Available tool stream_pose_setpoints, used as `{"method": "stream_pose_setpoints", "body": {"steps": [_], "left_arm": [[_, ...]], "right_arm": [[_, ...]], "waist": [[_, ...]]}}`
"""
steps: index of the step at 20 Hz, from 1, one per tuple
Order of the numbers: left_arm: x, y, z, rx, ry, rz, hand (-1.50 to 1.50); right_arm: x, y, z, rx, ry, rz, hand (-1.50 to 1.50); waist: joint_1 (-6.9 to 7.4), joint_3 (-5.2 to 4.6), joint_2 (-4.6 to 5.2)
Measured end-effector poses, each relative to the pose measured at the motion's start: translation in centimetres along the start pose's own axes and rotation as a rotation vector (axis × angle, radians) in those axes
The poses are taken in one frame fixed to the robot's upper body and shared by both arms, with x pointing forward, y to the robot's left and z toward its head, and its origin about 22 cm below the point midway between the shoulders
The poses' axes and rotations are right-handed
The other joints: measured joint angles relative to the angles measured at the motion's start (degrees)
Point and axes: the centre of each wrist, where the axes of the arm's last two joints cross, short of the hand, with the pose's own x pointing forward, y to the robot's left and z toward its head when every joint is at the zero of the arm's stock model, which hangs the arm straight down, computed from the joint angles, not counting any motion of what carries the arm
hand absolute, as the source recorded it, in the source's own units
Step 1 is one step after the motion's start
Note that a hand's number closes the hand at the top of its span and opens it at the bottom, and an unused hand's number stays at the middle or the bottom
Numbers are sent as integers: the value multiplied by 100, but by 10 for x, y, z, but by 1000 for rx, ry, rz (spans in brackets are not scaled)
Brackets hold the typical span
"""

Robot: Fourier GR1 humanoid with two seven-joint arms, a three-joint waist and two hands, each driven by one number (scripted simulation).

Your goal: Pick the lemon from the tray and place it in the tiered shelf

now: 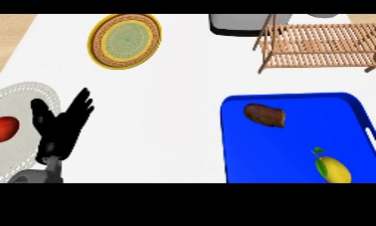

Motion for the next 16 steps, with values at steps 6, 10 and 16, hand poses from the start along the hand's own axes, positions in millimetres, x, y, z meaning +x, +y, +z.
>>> {"method": "stream_pose_setpoints", "body": {"steps": [6, 10, 16], "left_arm": [[-2, -3, 1, -5, 13, -7, 0], [-4, 0, 1, -2, 17, -6, 0], [-5, 0, 2, 8, 22, -4, 0]], "right_arm": [[17, -28, 14, 129, 72, 133, -150], [33, -30, 9, 232, 88, 221, -150], [56, -9, -1, 308, 113, 297, -150]], "waist": [[19, -9, -41], [-18, -15, -69], [-77, -24, -96]]}}
